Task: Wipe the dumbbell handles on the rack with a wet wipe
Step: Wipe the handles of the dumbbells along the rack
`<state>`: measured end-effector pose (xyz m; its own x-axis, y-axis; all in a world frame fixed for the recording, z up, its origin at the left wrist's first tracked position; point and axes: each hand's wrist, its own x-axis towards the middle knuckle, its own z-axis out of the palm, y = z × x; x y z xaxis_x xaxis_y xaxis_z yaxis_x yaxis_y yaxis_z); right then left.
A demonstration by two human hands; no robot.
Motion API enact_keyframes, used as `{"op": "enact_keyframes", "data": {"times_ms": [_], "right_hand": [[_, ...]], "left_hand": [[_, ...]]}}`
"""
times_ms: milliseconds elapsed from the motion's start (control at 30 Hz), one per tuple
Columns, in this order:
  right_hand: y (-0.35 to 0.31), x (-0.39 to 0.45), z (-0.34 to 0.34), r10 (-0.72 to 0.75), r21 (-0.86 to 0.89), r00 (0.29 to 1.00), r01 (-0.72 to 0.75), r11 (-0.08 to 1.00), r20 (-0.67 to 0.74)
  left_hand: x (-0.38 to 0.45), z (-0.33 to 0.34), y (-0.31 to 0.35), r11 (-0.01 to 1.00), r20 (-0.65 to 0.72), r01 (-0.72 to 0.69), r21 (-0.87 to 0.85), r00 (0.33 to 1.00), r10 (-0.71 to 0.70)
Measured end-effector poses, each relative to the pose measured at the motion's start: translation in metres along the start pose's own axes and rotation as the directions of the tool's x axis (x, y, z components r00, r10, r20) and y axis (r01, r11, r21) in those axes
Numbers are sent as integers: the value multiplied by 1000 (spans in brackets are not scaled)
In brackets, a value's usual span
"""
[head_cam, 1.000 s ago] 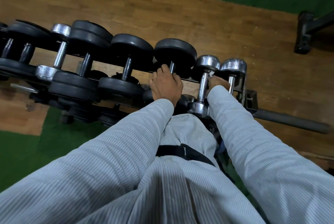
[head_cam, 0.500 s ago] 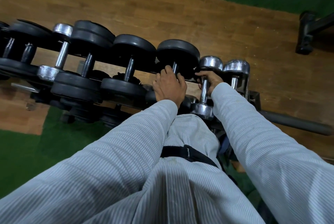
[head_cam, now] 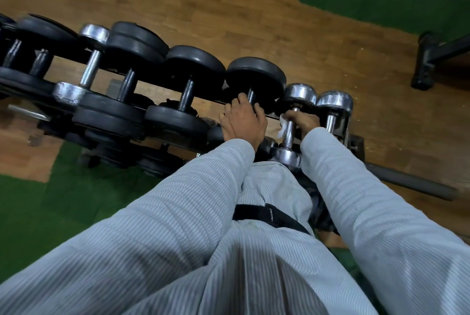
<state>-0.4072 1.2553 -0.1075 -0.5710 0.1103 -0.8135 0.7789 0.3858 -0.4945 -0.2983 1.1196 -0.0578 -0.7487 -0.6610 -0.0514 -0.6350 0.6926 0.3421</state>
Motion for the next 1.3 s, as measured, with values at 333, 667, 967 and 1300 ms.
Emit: {"op": "enact_keyframes", "data": {"times_ms": [333, 667, 967, 1300], "right_hand": [[12, 1, 0, -8, 158, 997, 20, 987, -79], [17, -11, 3, -241, 242, 905, 336, 910, -350], [54, -33, -10, -442, -175, 888, 419, 891, -125], [64, -39, 1, -504, -417, 836, 387, 822, -217]], "left_hand": [[0, -2, 2, 1000, 24, 6, -1, 1000, -6], [2, -2, 2, 1000, 65, -5, -29, 998, 7], [3, -1, 2, 1000, 121, 14, -15, 993, -12], [4, -4, 2, 1000, 126, -6, -4, 992, 7]]}}
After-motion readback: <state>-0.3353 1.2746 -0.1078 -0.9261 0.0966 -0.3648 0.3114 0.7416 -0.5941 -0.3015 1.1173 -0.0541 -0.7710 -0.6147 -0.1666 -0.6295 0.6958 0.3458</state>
